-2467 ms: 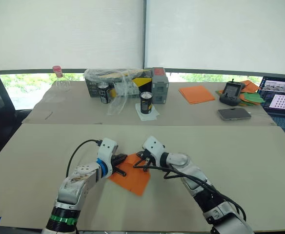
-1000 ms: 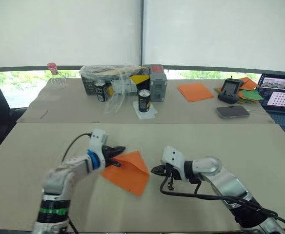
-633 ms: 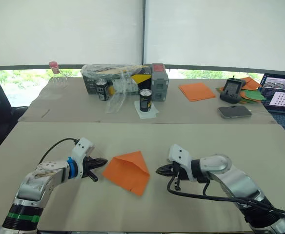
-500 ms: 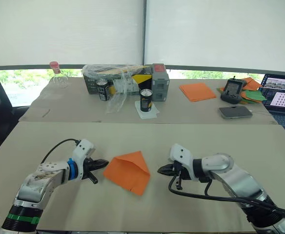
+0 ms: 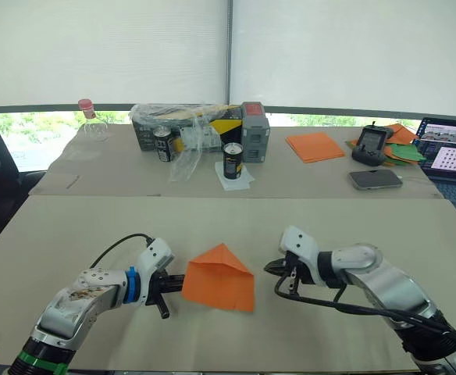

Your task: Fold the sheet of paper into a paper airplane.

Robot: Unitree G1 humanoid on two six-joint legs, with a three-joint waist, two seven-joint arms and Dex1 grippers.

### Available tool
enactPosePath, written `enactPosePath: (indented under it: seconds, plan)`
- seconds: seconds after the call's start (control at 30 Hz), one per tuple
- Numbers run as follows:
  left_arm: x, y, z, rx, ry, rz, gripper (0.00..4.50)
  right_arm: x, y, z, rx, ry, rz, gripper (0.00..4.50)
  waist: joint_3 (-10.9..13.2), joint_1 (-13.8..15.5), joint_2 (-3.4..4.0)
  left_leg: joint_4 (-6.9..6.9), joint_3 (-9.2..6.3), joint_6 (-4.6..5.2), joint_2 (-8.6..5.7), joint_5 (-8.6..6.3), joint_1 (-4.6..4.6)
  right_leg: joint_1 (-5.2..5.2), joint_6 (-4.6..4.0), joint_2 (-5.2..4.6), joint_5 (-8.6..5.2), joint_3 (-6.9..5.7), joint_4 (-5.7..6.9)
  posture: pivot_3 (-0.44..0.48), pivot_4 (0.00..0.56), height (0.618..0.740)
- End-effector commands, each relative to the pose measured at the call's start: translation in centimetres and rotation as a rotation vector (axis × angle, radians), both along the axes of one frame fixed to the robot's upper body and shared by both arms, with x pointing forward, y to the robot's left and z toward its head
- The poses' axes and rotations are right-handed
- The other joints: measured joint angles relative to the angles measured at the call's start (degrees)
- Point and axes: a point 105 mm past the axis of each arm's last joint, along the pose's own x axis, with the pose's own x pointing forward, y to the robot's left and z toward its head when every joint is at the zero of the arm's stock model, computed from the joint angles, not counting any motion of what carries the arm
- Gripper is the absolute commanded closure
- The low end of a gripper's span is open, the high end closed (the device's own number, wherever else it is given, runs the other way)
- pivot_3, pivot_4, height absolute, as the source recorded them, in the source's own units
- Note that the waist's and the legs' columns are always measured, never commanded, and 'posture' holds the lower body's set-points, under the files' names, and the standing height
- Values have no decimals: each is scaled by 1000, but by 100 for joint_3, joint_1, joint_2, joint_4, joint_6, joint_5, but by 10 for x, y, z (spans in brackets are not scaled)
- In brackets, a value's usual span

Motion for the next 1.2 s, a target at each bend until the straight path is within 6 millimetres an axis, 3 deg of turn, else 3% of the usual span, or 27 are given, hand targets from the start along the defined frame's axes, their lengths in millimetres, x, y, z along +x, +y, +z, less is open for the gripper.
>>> enactPosePath:
  seconds: [0.03,0.2,0.27,0.37,0.5,0.83,0.97,1.2]
  plan:
    - [-1,18,-4,50,28,34,4477,1,-5,8,3,-25,-14,4500,0,-1,0,0,0,0,0,0,1,0,0,0,0,0,0,0,150,740]
    - [1,40,0,99,44,61,4477,0,-8,8,-1,-17,-19,4500,0,-35,1,0,0,0,5,0,6,-1,0,5,0,0,6,0,150,740]
    - [23,58,13,124,-22,158,4477,2,-12,8,-3,-17,-30,4500,0,-19,1,0,0,0,6,0,8,0,0,6,0,0,8,0,150,740]
    - [47,38,46,-6,-128,170,4477,1,-12,6,-4,-5,-35,4500,3,34,-5,9,-3,6,2,8,0,1,0,6,0,-6,15,0,150,740]
    - [38,5,58,-140,-118,68,4477,0,-11,7,27,6,-55,4500,3,29,-5,40,-3,8,-4,9,-19,3,2,-1,1,0,13,0,150,740]
    - [22,1,15,-31,-34,27,4477,-7,-13,5,84,56,-90,4500,5,-4,-6,47,-3,19,-1,2,-20,-11,2,4,0,7,45,0,150,740]
    - [18,-3,-1,15,-25,7,4477,-12,-3,0,142,92,-72,4500,5,8,-6,48,-3,18,-1,3,-8,-1,1,4,0,7,51,0,150,740]
    - [17,-7,-9,44,-31,0,4477,-16,12,-17,200,167,-78,4500,4,12,-5,50,-3,18,-4,3,-4,2,1,1,0,8,54,0,150,740]
